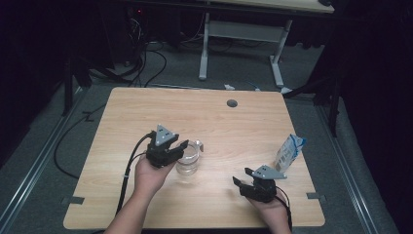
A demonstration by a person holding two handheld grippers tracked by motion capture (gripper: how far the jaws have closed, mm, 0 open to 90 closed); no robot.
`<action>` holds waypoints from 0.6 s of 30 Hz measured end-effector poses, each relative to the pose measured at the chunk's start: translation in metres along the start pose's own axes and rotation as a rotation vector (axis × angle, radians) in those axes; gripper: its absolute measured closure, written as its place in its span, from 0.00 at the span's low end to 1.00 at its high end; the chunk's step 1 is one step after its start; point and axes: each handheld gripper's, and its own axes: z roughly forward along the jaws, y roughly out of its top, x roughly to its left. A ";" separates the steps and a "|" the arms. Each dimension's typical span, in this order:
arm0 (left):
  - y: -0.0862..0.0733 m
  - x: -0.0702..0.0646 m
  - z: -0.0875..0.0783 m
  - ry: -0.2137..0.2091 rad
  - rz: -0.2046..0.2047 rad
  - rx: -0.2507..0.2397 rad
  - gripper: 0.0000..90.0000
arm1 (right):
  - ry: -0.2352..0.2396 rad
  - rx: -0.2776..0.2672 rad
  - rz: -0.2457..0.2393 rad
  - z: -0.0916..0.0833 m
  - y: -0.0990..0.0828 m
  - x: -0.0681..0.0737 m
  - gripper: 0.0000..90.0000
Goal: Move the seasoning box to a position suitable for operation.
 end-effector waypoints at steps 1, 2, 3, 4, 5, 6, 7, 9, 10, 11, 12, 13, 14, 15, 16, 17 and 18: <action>0.002 -0.001 0.005 0.008 0.004 0.004 0.61 | -0.001 0.000 0.001 0.000 0.000 0.000 0.42; 0.002 -0.001 0.005 0.008 0.004 0.004 0.62 | -0.001 0.000 0.001 0.000 0.000 0.000 0.42; 0.003 -0.001 0.008 0.005 0.001 0.008 0.64 | -0.002 -0.003 -0.004 -0.001 0.001 0.002 0.42; 0.004 -0.001 0.010 0.004 0.001 0.013 0.64 | -0.002 -0.003 -0.004 -0.001 0.001 0.002 0.42; 0.005 -0.002 0.014 0.009 0.003 0.022 0.65 | -0.001 -0.007 -0.007 -0.002 0.001 0.003 0.42; 0.005 -0.002 0.014 0.009 0.003 0.022 0.66 | -0.001 -0.007 -0.007 -0.002 0.001 0.003 0.42; 0.005 -0.002 0.016 0.005 -0.012 0.023 0.66 | 0.001 -0.007 -0.006 -0.002 0.001 0.004 0.42; 0.006 -0.001 0.019 -0.008 -0.032 0.025 0.69 | 0.001 -0.002 -0.015 -0.001 0.001 0.006 0.42; 0.007 -0.001 0.021 -0.012 -0.037 0.029 0.69 | 0.002 0.001 -0.014 -0.001 0.001 0.006 0.42; 0.007 -0.001 0.023 -0.009 -0.038 0.031 0.71 | 0.003 0.003 -0.015 0.000 0.001 0.006 0.42; 0.008 -0.002 0.025 -0.004 -0.035 0.033 0.72 | 0.003 0.004 -0.016 0.000 0.001 0.007 0.42; 0.009 -0.003 0.028 -0.008 -0.039 0.037 0.75 | 0.003 0.006 -0.016 0.001 0.001 0.007 0.42; 0.009 -0.003 0.028 -0.008 -0.039 0.037 0.77 | 0.003 0.006 -0.015 0.001 0.001 0.006 0.42; 0.010 -0.005 0.031 0.006 -0.031 0.035 0.80 | 0.003 0.007 -0.013 0.001 0.001 0.006 0.42; 0.012 -0.006 0.033 0.009 -0.027 0.043 0.82 | 0.003 0.007 -0.011 0.000 0.001 0.006 0.42; 0.013 -0.007 0.034 0.017 -0.016 0.051 0.85 | 0.002 0.007 -0.009 0.000 0.001 0.006 0.42; 0.013 -0.007 0.034 0.017 -0.016 0.051 0.89 | 0.001 0.007 -0.011 0.000 0.001 0.005 0.42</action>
